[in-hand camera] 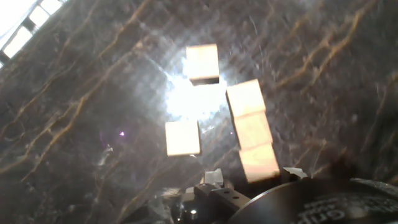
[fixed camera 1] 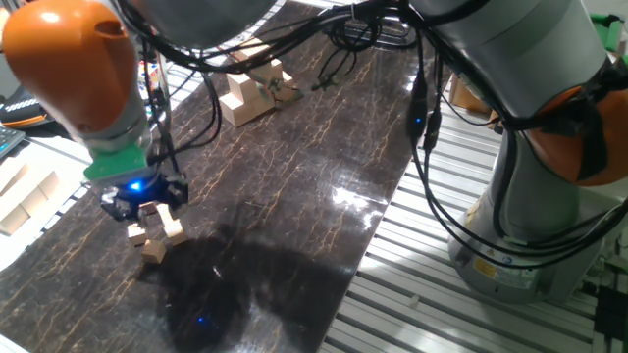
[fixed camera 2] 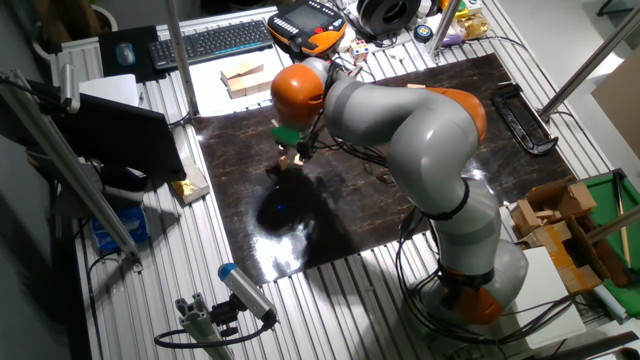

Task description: Stack the blocks into a pyramid shape

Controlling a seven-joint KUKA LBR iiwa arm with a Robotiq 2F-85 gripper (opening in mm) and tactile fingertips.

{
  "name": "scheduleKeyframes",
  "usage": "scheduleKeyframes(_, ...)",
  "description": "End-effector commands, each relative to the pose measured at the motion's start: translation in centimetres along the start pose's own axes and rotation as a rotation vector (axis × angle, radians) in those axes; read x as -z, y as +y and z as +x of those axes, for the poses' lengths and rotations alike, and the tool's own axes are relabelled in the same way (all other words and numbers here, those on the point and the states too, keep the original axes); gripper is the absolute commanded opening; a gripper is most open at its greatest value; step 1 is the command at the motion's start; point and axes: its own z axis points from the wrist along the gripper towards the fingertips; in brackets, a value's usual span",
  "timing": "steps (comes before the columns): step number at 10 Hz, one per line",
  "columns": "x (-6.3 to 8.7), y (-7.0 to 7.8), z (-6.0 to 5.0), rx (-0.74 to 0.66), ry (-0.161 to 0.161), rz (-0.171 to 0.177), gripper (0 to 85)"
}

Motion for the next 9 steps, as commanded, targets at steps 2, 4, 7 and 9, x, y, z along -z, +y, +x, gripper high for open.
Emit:
scheduleKeyframes(2,-0.4,0.4,0.9,-0.032,-0.004,0.002,52.0)
scheduleKeyframes(4,-0.7,0.6,1.3,-0.073,0.000,-0.001,52.0)
scheduleKeyframes(7,-1.5,1.1,1.8,-0.168,0.005,-0.007,52.0)
scheduleKeyframes(9,-2.1,1.1,1.8,-0.218,0.006,-0.021,52.0)
